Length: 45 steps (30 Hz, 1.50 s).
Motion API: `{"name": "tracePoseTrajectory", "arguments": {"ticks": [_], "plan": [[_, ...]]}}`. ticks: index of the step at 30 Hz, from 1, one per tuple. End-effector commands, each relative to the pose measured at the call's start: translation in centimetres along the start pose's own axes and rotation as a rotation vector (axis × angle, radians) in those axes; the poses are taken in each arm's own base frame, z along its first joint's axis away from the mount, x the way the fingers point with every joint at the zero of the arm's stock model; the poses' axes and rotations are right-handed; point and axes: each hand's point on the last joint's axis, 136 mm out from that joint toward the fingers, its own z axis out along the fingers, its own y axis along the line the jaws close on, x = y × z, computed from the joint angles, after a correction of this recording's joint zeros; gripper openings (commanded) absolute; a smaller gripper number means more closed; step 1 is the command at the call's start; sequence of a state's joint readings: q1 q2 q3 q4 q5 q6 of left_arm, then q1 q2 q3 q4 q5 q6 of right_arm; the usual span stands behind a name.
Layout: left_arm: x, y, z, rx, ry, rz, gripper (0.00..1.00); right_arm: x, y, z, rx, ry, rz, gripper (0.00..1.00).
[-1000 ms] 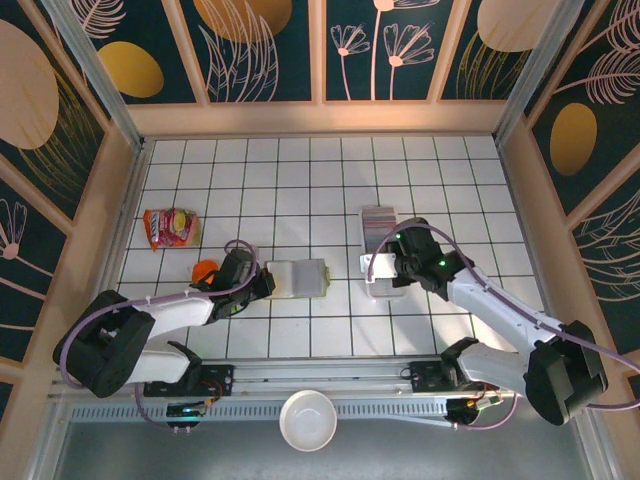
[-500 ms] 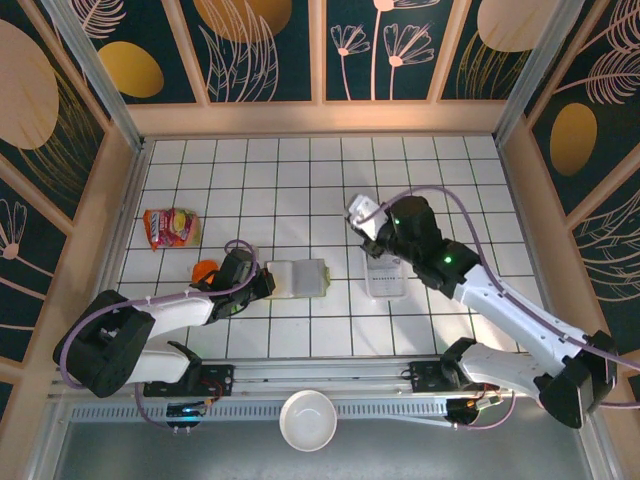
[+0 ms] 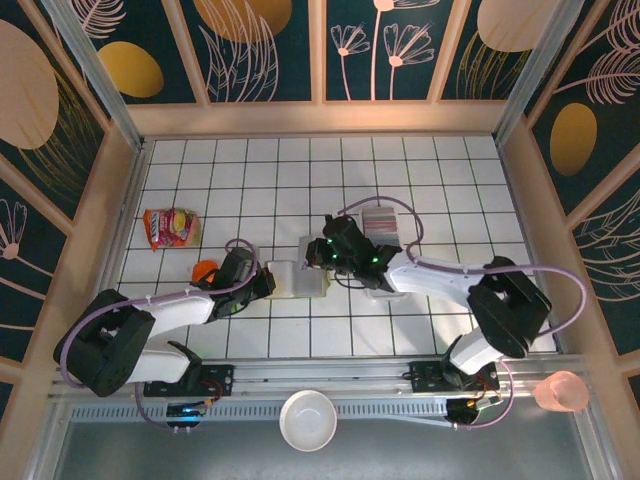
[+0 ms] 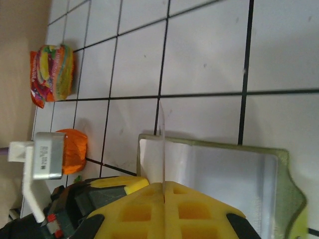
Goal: Put the credit cards into the card holder
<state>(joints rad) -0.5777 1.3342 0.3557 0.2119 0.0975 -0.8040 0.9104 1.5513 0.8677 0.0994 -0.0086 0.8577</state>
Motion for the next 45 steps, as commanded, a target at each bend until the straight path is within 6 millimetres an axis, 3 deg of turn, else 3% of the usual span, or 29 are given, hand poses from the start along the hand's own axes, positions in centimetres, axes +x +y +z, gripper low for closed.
{"name": "tracePoseTrajectory", "arguments": {"ticks": [1, 5, 8, 13, 21, 45], "plan": [[0.6, 0.4, -0.1, -0.019, 0.031, 0.002, 0.00, 0.2, 0.6, 1.0, -0.012, -0.008, 0.114, 0.00], [0.7, 0.5, -0.2, -0.018, 0.029, -0.004, 0.00, 1.3, -1.6, 1.9, 0.082, 0.009, 0.123, 0.00], [0.8, 0.6, -0.3, -0.016, 0.029, -0.008, 0.00, 2.4, -2.1, 2.5, 0.092, 0.035, 0.124, 0.00], [0.8, 0.5, -0.4, -0.011, 0.031, -0.009, 0.00, 3.3, -1.3, 3.3, 0.079, 0.059, 0.106, 0.00], [0.8, 0.7, -0.5, -0.013, 0.023, -0.012, 0.00, 4.4, -2.0, 3.7, 0.097, 0.085, 0.097, 0.00], [1.2, 1.0, -0.5, -0.011, 0.025, -0.015, 0.00, 4.8, -0.8, 3.9, 0.057, 0.077, 0.120, 0.00]]}}
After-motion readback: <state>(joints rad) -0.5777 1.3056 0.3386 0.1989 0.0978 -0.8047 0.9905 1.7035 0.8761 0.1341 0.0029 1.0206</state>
